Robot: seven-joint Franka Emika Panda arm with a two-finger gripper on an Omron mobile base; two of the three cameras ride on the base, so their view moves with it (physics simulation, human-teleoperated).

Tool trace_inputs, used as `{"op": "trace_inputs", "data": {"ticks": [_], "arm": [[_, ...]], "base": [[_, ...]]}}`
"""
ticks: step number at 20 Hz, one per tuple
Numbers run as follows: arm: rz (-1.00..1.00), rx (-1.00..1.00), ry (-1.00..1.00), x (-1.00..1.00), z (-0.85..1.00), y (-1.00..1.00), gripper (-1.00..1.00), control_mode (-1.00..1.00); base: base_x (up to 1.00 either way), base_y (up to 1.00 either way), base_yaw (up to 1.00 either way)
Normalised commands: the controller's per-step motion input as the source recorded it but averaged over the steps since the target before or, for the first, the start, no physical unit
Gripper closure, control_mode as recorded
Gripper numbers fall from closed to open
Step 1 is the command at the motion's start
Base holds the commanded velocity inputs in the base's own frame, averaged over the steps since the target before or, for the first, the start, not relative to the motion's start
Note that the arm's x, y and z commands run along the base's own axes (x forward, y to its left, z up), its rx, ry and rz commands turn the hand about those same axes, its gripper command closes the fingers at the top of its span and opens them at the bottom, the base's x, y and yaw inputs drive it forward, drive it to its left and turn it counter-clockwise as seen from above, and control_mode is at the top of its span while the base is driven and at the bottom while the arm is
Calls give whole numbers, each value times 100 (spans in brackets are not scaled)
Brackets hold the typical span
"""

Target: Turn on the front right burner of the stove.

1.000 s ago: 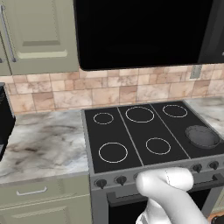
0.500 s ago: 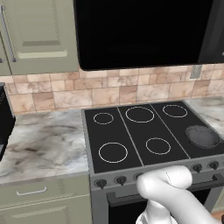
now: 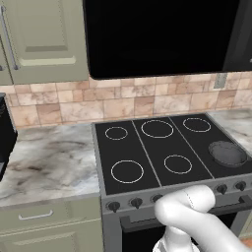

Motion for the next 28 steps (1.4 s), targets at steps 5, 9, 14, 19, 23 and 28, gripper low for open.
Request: {"op": "trace_inputs", "data": {"ticks": [5, 9, 14, 19, 23, 28], "arm": [[0, 7, 0, 13, -7, -9, -100, -100], [0, 5, 0, 9, -17, -5, -100, -100], [0, 4, 0, 18, -17, 0, -100, -100], [0, 5, 0, 21, -13, -3, -100, -100], [0, 6, 0, 21, -13, -9, -100, -100], [0, 7, 0, 13, -13, -11, -100, -100]], "base": [[0, 0, 0], [0, 0, 0], [0, 0, 0], [0, 0, 0], [0, 0, 0], [0, 0, 0]]}}
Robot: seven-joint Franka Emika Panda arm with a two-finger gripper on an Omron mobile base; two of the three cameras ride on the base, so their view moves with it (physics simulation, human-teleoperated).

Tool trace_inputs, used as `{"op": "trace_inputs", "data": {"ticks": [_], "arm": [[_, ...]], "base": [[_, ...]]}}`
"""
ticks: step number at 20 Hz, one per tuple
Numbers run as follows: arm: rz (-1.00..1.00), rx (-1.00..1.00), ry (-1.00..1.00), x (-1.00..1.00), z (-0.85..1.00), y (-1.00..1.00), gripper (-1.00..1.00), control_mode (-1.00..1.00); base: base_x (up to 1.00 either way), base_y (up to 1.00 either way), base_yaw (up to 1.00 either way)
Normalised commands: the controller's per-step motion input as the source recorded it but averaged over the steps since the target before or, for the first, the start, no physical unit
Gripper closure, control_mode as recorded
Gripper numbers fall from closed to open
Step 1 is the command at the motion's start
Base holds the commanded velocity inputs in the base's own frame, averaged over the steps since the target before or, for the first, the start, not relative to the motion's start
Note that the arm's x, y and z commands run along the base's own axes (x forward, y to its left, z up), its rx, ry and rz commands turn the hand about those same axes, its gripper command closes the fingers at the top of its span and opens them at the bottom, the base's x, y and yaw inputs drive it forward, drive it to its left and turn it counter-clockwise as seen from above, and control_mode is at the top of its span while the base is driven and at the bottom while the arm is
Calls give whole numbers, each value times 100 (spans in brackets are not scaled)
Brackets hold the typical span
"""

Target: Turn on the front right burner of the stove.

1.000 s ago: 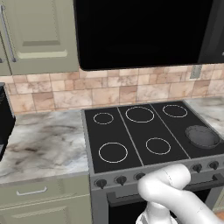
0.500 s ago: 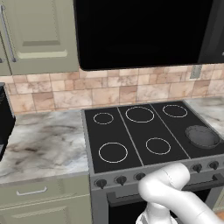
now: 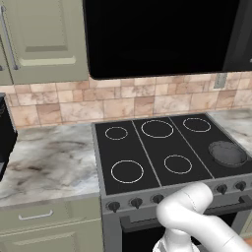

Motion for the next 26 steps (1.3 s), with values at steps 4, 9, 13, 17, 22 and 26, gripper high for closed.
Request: {"op": "trace_inputs", "data": {"ticks": [4, 9, 13, 17, 22, 26], "arm": [[0, 6, 0, 15, -15, -5, -100, -100], [0, 4, 0, 15, -9, -3, 100, -100], [0, 0, 0, 0, 0, -4, 100, -100], [0, -1, 0, 0, 0, 7, 100, -100], [1, -22, 2, 0, 0, 25, 100, -100], [0, -38, 0, 2, 0, 12, 100, -100]], "base": [[0, 0, 0], [0, 0, 0], [0, 0, 0], [0, 0, 0], [0, 0, 0], [0, 0, 0]]}}
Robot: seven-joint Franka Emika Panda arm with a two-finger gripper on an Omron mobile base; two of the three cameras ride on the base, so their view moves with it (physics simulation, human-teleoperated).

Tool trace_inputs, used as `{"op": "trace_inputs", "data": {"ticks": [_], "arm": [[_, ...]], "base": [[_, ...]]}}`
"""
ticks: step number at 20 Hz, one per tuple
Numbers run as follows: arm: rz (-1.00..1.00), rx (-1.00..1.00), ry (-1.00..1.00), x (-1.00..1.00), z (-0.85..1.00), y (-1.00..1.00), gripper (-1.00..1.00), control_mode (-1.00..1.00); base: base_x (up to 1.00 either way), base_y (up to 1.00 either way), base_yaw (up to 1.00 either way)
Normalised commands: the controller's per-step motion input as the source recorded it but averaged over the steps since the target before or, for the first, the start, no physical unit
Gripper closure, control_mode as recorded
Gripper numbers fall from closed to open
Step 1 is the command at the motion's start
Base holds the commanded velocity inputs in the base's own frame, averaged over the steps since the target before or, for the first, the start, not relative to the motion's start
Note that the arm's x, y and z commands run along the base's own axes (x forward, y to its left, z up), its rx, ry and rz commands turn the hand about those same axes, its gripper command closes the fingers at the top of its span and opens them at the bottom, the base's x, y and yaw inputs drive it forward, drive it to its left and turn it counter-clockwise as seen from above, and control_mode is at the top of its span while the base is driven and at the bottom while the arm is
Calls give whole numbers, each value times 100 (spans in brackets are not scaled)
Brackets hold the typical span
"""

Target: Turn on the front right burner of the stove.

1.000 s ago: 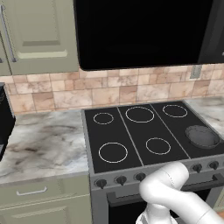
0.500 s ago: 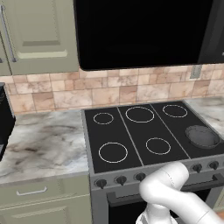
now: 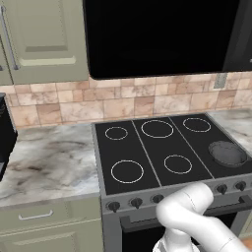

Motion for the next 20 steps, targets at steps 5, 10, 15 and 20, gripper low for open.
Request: {"op": "trace_inputs", "data": {"ticks": [5, 10, 15, 20], "arm": [[1, -38, 0, 4, -1, 2, 100, -100], [12, -42, 5, 14, 0, 0, 100, -100], [23, -37, 1, 0, -3, -8, 100, -100], [31, -38, 0, 0, -3, -9, 100, -100]], "base": [[0, 0, 0], [0, 0, 0], [0, 0, 0], [0, 0, 0]]}}
